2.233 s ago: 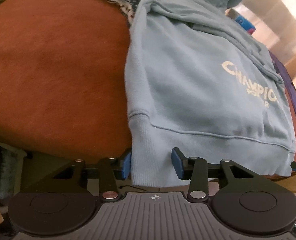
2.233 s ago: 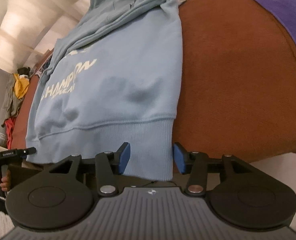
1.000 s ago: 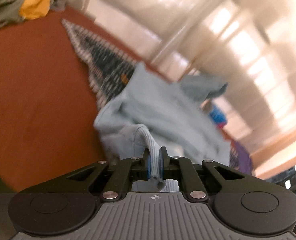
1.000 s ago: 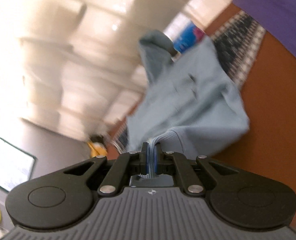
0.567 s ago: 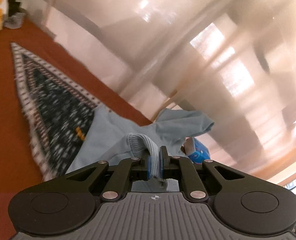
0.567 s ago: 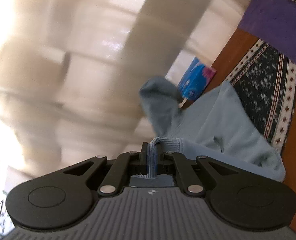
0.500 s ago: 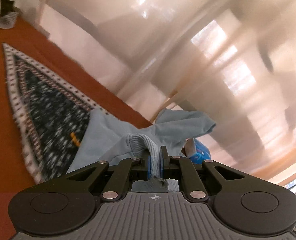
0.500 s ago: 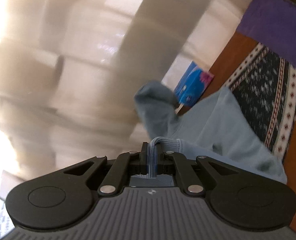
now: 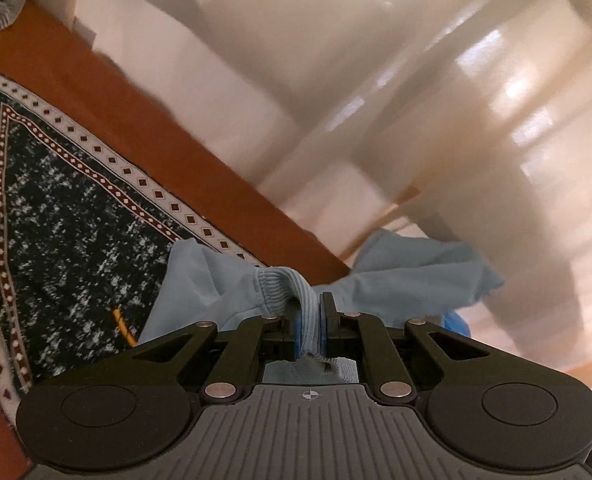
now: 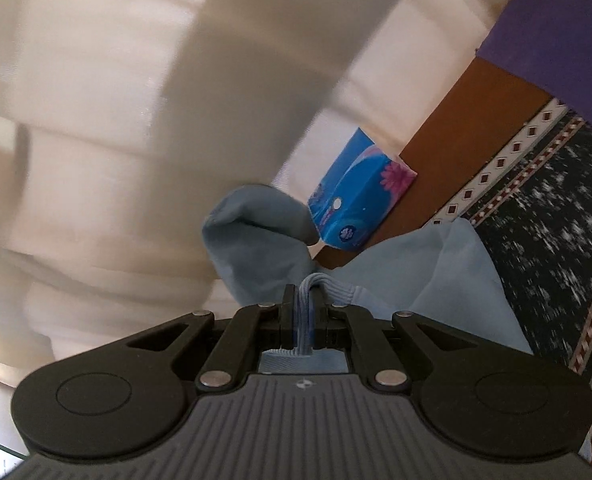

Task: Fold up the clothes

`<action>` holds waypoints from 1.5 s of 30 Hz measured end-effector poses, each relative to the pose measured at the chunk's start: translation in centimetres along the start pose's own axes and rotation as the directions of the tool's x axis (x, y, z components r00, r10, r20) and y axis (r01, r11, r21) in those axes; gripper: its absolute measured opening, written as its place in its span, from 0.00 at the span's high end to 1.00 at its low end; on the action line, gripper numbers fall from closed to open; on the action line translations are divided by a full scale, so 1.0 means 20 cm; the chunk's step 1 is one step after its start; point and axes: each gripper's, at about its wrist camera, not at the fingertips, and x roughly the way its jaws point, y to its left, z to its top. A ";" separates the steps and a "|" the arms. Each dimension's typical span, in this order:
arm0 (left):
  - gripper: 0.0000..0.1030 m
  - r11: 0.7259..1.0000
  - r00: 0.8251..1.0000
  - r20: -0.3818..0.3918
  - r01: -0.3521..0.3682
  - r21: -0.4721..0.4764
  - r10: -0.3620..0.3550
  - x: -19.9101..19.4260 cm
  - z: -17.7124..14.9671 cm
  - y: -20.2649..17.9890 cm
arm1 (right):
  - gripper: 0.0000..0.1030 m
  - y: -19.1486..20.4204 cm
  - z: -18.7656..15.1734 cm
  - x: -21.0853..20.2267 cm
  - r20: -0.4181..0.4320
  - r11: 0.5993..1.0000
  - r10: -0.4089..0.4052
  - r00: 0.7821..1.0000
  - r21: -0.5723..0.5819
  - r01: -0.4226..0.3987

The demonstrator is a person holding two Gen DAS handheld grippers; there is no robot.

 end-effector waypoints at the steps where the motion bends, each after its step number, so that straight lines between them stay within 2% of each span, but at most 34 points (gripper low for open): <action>1: 0.97 1.000 1.000 0.006 0.007 -0.011 -0.007 0.02 0.01 0.00 | 0.95 -0.01 0.02 0.03 -0.005 1.000 0.000 1.000 0.004 0.000; 4: 0.96 1.000 1.000 0.011 0.004 -0.005 -0.004 0.08 0.05 -0.03 | 0.95 -0.04 0.08 0.09 -0.004 1.000 0.012 1.000 0.027 -0.012; 7: 0.96 0.999 0.999 -0.013 -0.039 0.027 0.039 0.19 0.07 -0.05 | 0.95 -0.09 0.13 0.17 -0.008 0.999 -0.001 1.000 0.044 0.001; 8: 0.93 0.998 0.998 -0.021 -0.053 0.038 0.054 0.22 0.08 -0.05 | 0.95 -0.11 0.14 0.20 -0.014 0.999 -0.012 1.000 0.052 0.013; 9: 0.75 0.996 0.996 -0.034 -0.075 0.047 0.077 0.27 0.08 -0.04 | 0.95 -0.13 0.15 0.23 -0.017 0.998 -0.024 1.000 0.058 0.025; 10: 0.73 0.993 0.993 -0.052 -0.105 0.053 0.108 0.32 0.07 -0.03 | 0.95 -0.14 0.15 0.24 -0.013 0.998 -0.038 0.999 0.055 0.039; 11: 0.71 0.991 0.990 -0.068 -0.121 0.054 0.124 0.36 0.07 -0.01 | 0.90 -0.16 0.15 0.25 -0.009 0.997 -0.052 0.999 0.052 0.053; 13: 0.68 0.991 0.987 -0.096 -0.126 0.044 0.130 0.41 0.07 0.02 | 0.82 -0.18 0.15 0.27 0.000 0.996 -0.080 0.997 0.047 0.080; 15: 0.52 0.993 0.987 -0.120 -0.106 0.042 0.110 0.42 0.09 0.03 | 0.66 -0.20 0.16 0.29 0.009 0.993 -0.108 0.994 0.042 0.107; 17: 0.43 0.994 0.989 -0.118 -0.087 0.058 0.094 0.40 0.12 0.03 | 0.59 -0.23 0.16 0.31 0.018 0.990 -0.136 0.991 0.037 0.135; 18: 0.36 0.994 0.990 -0.105 -0.083 0.069 0.090 0.37 0.14 0.04 | 0.56 -0.24 0.16 0.32 0.023 0.988 -0.149 0.989 0.035 0.149; 19: 0.32 0.994 0.992 -0.092 -0.077 0.077 0.084 0.34 0.16 0.04 | 0.56 -0.24 0.15 0.32 0.025 0.986 -0.164 0.986 0.019 0.163; 23: 0.30 0.992 0.997 -0.050 -0.055 0.110 0.061 0.15 0.23 0.07 | 0.53 -0.20 0.06 0.20 0.025 0.962 -0.223 0.975 -0.158 0.224; 25: 0.29 0.975 0.995 -0.058 -0.068 0.210 0.082 0.05 0.18 0.07 | 0.49 -0.17 0.01 0.14 0.028 0.936 -0.252 0.967 -0.245 0.251; 26: 0.28 0.962 0.993 -0.064 -0.076 0.262 0.096 0.00 0.15 0.08 | 0.43 -0.16 -0.02 0.11 0.031 0.921 -0.266 0.963 -0.288 0.264; 28: 0.25 0.930 0.989 -0.085 -0.086 0.357 0.124 -0.10 0.07 0.09 | 0.42 -0.13 -0.06 0.05 0.039 0.883 -0.294 0.955 -0.372 0.287; 31: 0.24 0.902 0.972 -0.148 -0.103 0.419 0.180 -0.17 -0.12 0.16 | 0.41 -0.12 -0.18 -0.02 0.031 0.805 -0.346 0.938 -0.504 0.314; 34: 0.24 0.902 0.958 -0.179 -0.135 0.410 0.225 -0.19 -0.26 0.24 | 0.41 -0.15 -0.33 -0.03 -0.018 0.742 -0.386 0.923 -0.601 0.299; 37: 0.23 0.916 0.955 -0.194 -0.137 0.377 0.223 -0.19 -0.33 0.28 | 0.41 -0.19 -0.39 -0.01 -0.035 0.723 -0.415 0.909 -0.619 0.307; 41: 0.25 0.890 0.953 -0.179 -0.146 0.433 0.244 -0.20 -0.37 0.26 | 0.41 -0.21 -0.42 -0.01 -0.042 0.717 -0.423 0.905 -0.627 0.306; 43: 0.36 0.878 0.953 -0.161 -0.161 0.452 0.258 -0.21 -0.38 0.25 | 0.53 -0.22 -0.41 -0.01 -0.069 0.738 -0.411 0.909 -0.611 0.287; 44: 0.63 0.869 0.951 -0.146 -0.176 0.463 0.271 -0.22 -0.38 0.24 | 0.71 -0.22 -0.41 -0.01 -0.081 0.746 -0.405 0.911 -0.605 0.278; 45: 0.72 0.863 0.950 -0.132 -0.191 0.468 0.282 -0.24 -0.38 0.23 | 0.82 -0.21 -0.41 -0.02 -0.086 0.750 -0.399 0.913 -0.603 0.271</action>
